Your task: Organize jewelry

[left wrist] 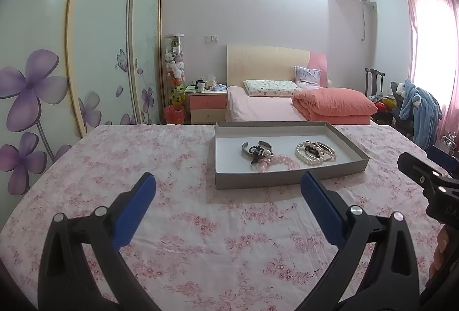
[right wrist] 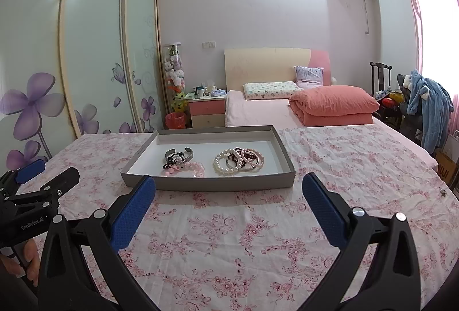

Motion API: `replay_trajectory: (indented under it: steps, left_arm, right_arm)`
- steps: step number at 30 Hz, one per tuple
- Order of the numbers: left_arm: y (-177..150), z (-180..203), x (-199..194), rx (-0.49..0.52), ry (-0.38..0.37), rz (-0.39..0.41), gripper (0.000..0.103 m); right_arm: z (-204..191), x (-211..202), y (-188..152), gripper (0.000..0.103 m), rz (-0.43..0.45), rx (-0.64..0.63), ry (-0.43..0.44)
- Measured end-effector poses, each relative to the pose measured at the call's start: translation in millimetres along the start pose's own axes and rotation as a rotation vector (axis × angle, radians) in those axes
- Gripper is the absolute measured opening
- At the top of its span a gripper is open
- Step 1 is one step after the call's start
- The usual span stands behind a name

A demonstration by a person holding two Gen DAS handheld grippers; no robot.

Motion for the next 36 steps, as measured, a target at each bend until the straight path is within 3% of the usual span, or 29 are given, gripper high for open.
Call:
replay_trajectory:
  steps: [36]
  left_arm:
    - [0.7,5.2,8.2,0.008,0.008,-0.023,0.099]
  right_arm:
    - [5.6,5.0,-0.8,0.101,-0.014,0.013,0.002]
Point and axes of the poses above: each gripper's, at about its wrist camera, not at the fingertips, and x roughly the way its jaws point, z to its right, y to its top, the point moved 5 cm from there along x, roughly the way its jaws point, and after that the axes turned 15 degrees about -z, right-handed, at the moved point
